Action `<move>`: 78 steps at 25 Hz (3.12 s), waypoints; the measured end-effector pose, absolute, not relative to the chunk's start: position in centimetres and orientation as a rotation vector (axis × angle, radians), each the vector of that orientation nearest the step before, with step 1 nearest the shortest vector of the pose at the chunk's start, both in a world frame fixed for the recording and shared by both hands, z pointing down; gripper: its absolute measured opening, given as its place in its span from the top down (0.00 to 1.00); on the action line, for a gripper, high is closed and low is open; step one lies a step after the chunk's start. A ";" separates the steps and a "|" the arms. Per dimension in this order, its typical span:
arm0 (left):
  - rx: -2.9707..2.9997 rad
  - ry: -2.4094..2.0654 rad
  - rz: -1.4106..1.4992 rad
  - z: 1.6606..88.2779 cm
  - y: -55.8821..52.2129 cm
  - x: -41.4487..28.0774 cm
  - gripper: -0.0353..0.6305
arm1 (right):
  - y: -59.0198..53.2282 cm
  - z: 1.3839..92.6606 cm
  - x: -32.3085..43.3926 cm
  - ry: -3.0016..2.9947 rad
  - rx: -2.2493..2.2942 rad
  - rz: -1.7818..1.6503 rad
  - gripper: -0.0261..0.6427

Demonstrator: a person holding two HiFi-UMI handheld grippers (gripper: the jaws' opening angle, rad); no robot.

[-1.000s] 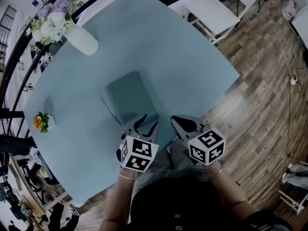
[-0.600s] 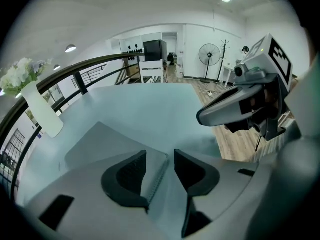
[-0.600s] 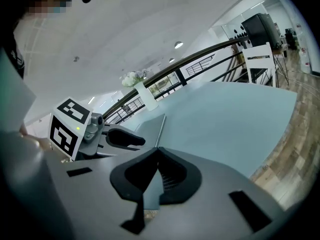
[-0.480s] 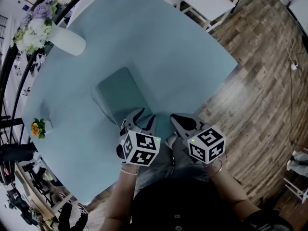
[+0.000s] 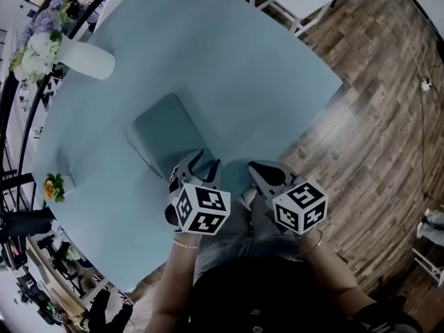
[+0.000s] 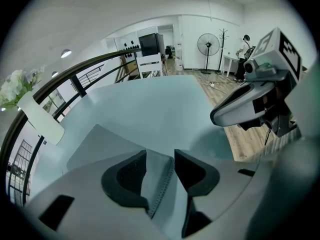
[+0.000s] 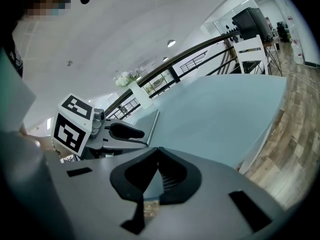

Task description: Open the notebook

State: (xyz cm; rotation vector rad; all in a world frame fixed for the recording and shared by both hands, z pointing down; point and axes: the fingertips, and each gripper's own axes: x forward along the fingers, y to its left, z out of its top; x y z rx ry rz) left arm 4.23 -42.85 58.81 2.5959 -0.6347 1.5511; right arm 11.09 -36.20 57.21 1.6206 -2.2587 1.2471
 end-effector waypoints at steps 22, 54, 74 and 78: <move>2.596 -0.657 1.690 59.6 -42.7 4.5 0.73 | -36.5 57.4 11.4 -2.280 1.584 1.257 0.95; 2.541 -0.796 1.070 52.8 -43.7 1.9 0.91 | -41.1 53.9 10.2 -2.412 1.531 1.137 0.95; 2.620 -0.787 0.717 45.6 -43.5 -5.2 0.91 | -42.0 50.0 3.5 -2.429 1.559 0.988 0.95; 2.612 -0.813 0.675 45.0 -43.6 -7.0 0.91 | -42.2 49.3 1.8 -2.448 1.524 0.956 0.95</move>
